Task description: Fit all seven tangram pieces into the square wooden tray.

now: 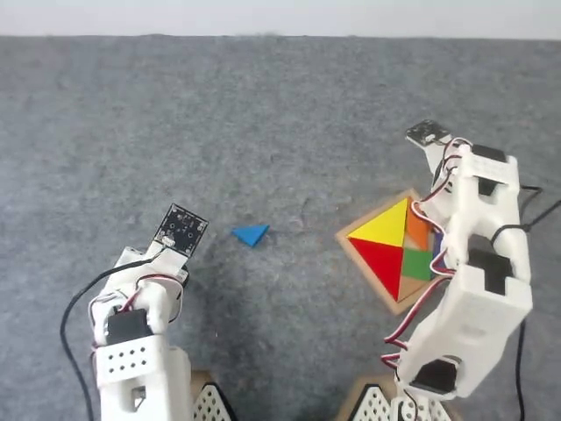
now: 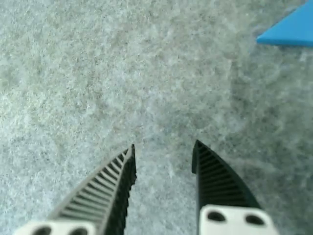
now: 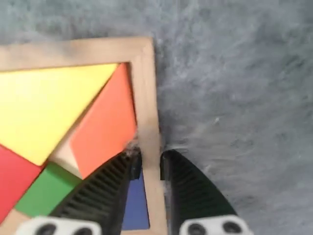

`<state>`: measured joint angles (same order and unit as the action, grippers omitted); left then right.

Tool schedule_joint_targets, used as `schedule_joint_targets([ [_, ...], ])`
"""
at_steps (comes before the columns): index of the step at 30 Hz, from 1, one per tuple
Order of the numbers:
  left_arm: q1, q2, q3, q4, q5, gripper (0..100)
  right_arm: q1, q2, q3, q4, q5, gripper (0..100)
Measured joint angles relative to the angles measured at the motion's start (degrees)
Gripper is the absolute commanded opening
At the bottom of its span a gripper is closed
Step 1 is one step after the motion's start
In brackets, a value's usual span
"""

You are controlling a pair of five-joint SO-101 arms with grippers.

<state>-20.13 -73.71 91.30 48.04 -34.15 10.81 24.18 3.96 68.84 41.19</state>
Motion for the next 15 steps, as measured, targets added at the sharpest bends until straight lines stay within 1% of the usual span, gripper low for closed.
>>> schedule_joint_targets([
  [6, 0.0, 0.0, 0.0, 0.0, 0.0, 18, -5.4, 1.2, -3.4, 9.8, -18.9, 0.8],
  [11, 0.0, 0.0, 0.0, 0.0, 0.0, 18, -9.8, 1.2, -3.5, 12.0, -36.0, 0.9],
  [15, 0.0, 0.0, 0.0, 0.6, 0.0, 18, -12.8, 1.2, -3.5, 12.2, -47.5, 1.7],
])
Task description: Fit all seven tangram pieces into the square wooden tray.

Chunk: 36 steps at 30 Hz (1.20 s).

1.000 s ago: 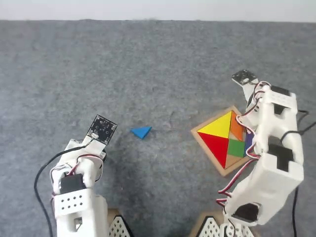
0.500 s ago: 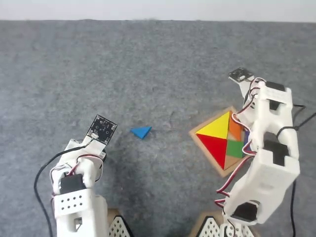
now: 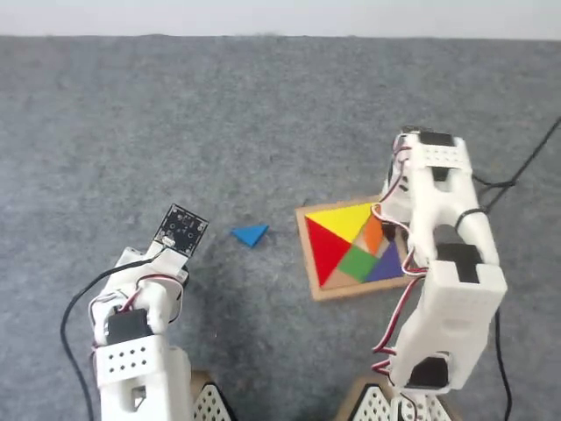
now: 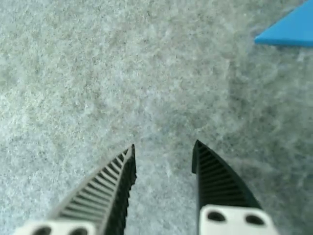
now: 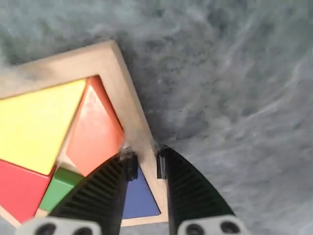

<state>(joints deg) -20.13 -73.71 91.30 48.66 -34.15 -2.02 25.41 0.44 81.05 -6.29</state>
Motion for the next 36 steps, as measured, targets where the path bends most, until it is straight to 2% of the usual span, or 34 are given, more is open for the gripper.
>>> schedule_joint_targets([
  [4, 0.0, 0.0, 0.0, 0.3, 0.0, 18, -4.2, 0.0, 0.0, 0.0, -7.1, 5.0],
  [8, 0.0, 0.0, 0.0, 0.3, 0.0, 18, -7.2, 0.0, 0.0, -0.4, -7.9, 8.9],
  [14, 0.0, 0.0, 0.0, 0.3, 0.0, 18, -7.3, 0.0, -0.3, -0.4, -3.3, 25.2],
  [19, 0.0, 0.0, 0.0, 0.3, 0.0, 18, -7.6, 0.0, -4.1, 1.2, 4.1, 37.0],
  [28, 0.0, 0.0, 0.0, 0.3, 0.0, 18, -8.7, 0.0, -16.8, 11.9, 10.3, 37.6],
  [36, 0.0, 0.0, 0.0, 0.3, 0.0, 18, -14.9, 0.0, -17.4, 12.2, 12.0, 37.8],
])
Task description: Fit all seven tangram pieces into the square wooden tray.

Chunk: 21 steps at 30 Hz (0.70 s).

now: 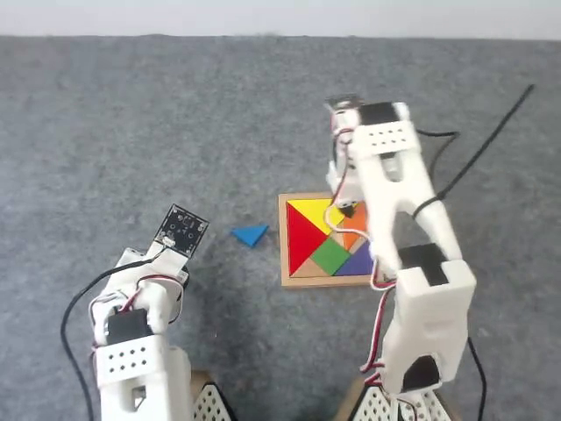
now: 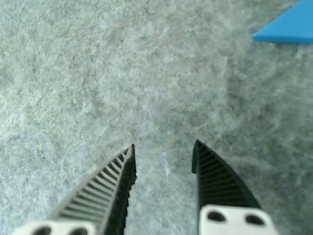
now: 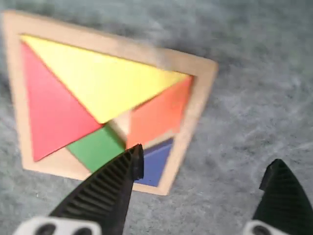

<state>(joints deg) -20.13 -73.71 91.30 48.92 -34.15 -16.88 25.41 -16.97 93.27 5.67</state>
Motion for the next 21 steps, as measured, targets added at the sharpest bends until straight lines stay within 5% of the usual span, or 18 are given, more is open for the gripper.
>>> schedule_joint_targets([
  [7, 0.0, 1.8, 0.0, 0.0, 0.0, 18, -3.0, 0.0, 7.6, -10.9, 9.6, 37.0],
  [13, 0.0, 2.3, 0.0, -0.2, 0.0, 18, -0.8, -0.6, 16.7, -19.1, 17.7, 24.6],
  [21, 0.0, 2.3, 0.0, -0.2, 0.0, 18, 0.5, -8.1, 28.5, -27.9, 21.9, 49.6],
])
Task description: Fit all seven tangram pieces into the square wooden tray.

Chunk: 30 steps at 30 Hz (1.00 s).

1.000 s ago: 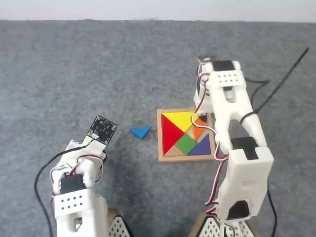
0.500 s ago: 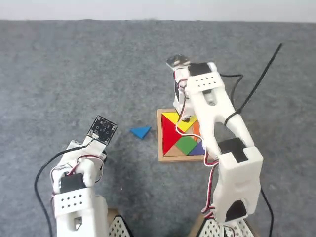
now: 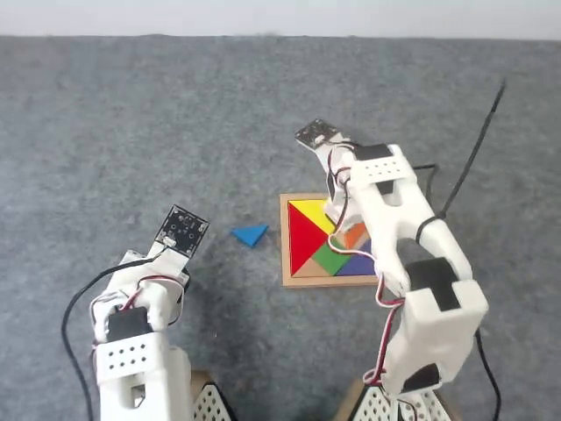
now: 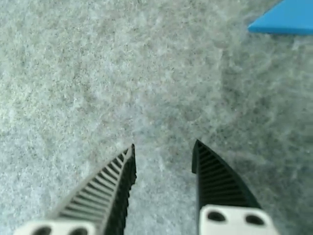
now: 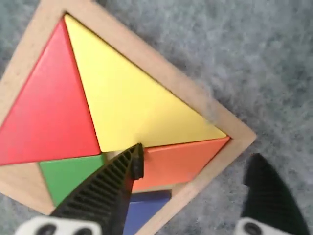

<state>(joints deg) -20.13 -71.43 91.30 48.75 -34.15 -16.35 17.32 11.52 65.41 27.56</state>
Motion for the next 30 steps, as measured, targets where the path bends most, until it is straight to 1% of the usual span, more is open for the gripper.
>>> schedule_joint_targets([
  [2, 0.0, 0.0, 0.0, 0.0, 0.0, 18, 0.0, -0.5, 1.5, -0.2, 0.4, 49.4],
  [8, 0.0, 0.0, 0.0, 0.0, 0.0, 18, 0.4, -0.4, 3.0, -0.2, 0.6, 42.3],
  [13, 0.0, 0.0, 0.0, 0.0, 0.0, 18, 0.4, -3.6, 3.1, 0.0, 0.1, 38.5],
  [18, 0.0, 0.0, 0.0, 0.0, 0.0, 18, 1.0, -4.0, 3.1, -3.8, -0.4, 36.3],
  [22, 0.0, 0.0, 0.0, 0.0, 0.0, 18, 2.8, -2.3, 2.9, -4.3, -0.4, 33.5],
  [30, 0.0, 0.0, 0.0, 0.0, 0.0, 18, 6.2, -3.3, 3.0, 0.5, 0.5, 25.5],
])
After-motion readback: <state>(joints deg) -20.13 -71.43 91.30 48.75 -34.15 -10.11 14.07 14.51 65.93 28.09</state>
